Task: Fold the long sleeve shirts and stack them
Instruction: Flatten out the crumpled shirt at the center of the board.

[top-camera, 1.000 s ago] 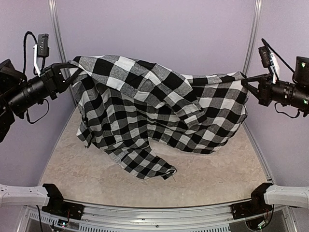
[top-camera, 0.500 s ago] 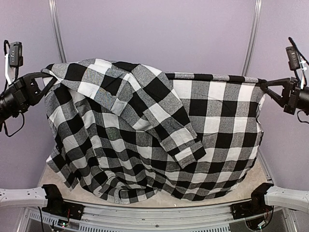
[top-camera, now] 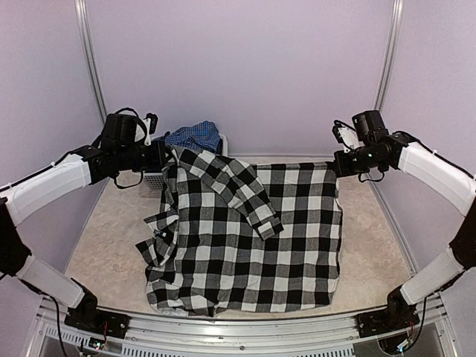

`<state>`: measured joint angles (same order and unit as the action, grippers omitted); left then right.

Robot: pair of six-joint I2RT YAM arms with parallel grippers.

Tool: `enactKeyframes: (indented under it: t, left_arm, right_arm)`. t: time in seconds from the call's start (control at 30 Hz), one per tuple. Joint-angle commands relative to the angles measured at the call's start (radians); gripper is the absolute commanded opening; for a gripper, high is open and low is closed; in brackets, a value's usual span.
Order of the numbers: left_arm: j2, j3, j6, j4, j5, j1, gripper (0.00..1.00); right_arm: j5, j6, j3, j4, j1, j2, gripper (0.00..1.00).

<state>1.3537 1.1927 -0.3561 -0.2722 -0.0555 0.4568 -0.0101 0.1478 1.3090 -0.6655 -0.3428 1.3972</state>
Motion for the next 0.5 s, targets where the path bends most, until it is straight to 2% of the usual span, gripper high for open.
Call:
enactKeyframes:
  t: [0.0,0.13,0.2,0.23,0.27,0.33,0.37,0.43,0.47]
  left_arm:
    - [0.164,0.072,-0.024,0.222,-0.037,-0.094,0.0]
    - [0.404,0.215,-0.042,0.244,-0.071,-0.121,0.0]
    - [0.474,0.241,-0.053,0.263,-0.043,-0.124,0.03]
    - [0.506,0.243,-0.056,0.291,-0.037,-0.124,0.08]
    - [0.523,0.248,-0.061,0.301,-0.034,-0.126,0.17]
    - [0.551,0.254,-0.063,0.314,-0.031,-0.125,0.4]
    - [0.56,0.248,-0.065,0.325,-0.025,-0.125,0.49]
    - [0.564,0.237,-0.063,0.332,0.013,-0.126,0.58]
    - [0.557,0.228,-0.063,0.334,0.043,-0.127,0.64]
  right_arm:
    - [-0.038,-0.045,0.13,0.214,0.08,0.193,0.0]
    - [-0.083,-0.07,0.303,0.246,0.097,0.421,0.0]
    - [-0.102,-0.078,0.346,0.273,0.102,0.5,0.0]
    - [-0.1,-0.081,0.364,0.279,0.104,0.532,0.0]
    - [-0.105,-0.081,0.377,0.28,0.105,0.56,0.08]
    - [-0.091,-0.078,0.379,0.284,0.105,0.585,0.29]
    - [-0.09,-0.075,0.367,0.285,0.104,0.584,0.36]
    - [-0.08,-0.068,0.312,0.31,0.104,0.549,0.47]
    - [-0.083,-0.063,0.269,0.331,0.105,0.516,0.6]
